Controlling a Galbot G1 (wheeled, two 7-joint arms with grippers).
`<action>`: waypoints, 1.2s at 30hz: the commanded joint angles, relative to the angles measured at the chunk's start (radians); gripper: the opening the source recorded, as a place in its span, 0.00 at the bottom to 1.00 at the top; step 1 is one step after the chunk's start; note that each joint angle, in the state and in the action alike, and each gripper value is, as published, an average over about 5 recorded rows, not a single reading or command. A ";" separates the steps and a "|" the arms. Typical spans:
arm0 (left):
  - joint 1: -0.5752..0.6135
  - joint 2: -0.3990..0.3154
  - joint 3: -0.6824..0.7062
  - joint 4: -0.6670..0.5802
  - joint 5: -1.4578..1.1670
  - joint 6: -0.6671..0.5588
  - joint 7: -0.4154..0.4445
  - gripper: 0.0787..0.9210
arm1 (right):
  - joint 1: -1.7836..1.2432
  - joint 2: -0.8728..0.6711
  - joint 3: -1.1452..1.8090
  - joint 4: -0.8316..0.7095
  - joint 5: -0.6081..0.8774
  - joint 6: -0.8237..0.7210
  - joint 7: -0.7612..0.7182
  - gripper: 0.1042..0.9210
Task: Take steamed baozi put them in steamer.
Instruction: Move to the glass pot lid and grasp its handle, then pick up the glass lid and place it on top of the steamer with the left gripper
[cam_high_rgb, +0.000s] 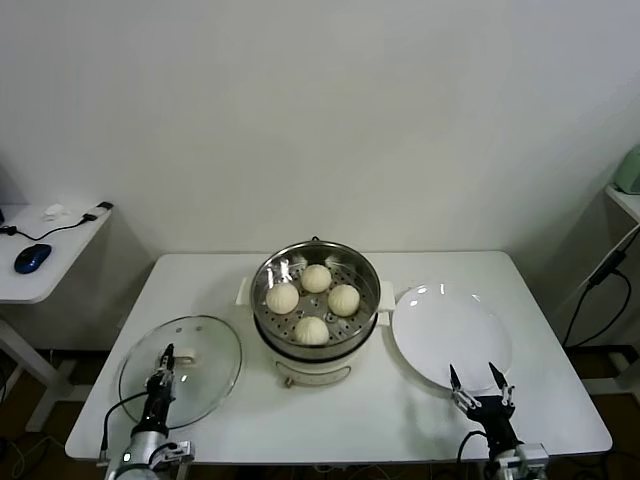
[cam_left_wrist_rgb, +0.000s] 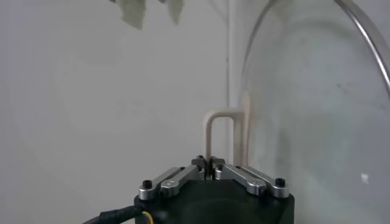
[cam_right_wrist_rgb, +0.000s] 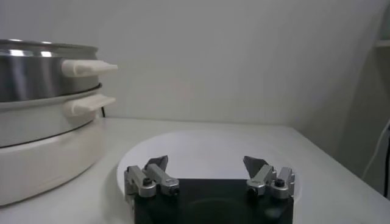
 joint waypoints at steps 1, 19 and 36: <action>0.081 0.053 -0.049 -0.312 -0.143 0.066 0.151 0.07 | -0.001 0.001 0.008 0.022 -0.004 -0.014 0.004 0.88; -0.162 0.163 0.199 -0.732 -0.110 0.493 0.644 0.07 | 0.024 -0.010 0.028 0.017 -0.094 -0.046 -0.053 0.88; -0.318 -0.251 0.616 -0.540 0.369 0.548 0.723 0.07 | 0.052 -0.013 -0.003 -0.013 -0.114 0.019 -0.049 0.88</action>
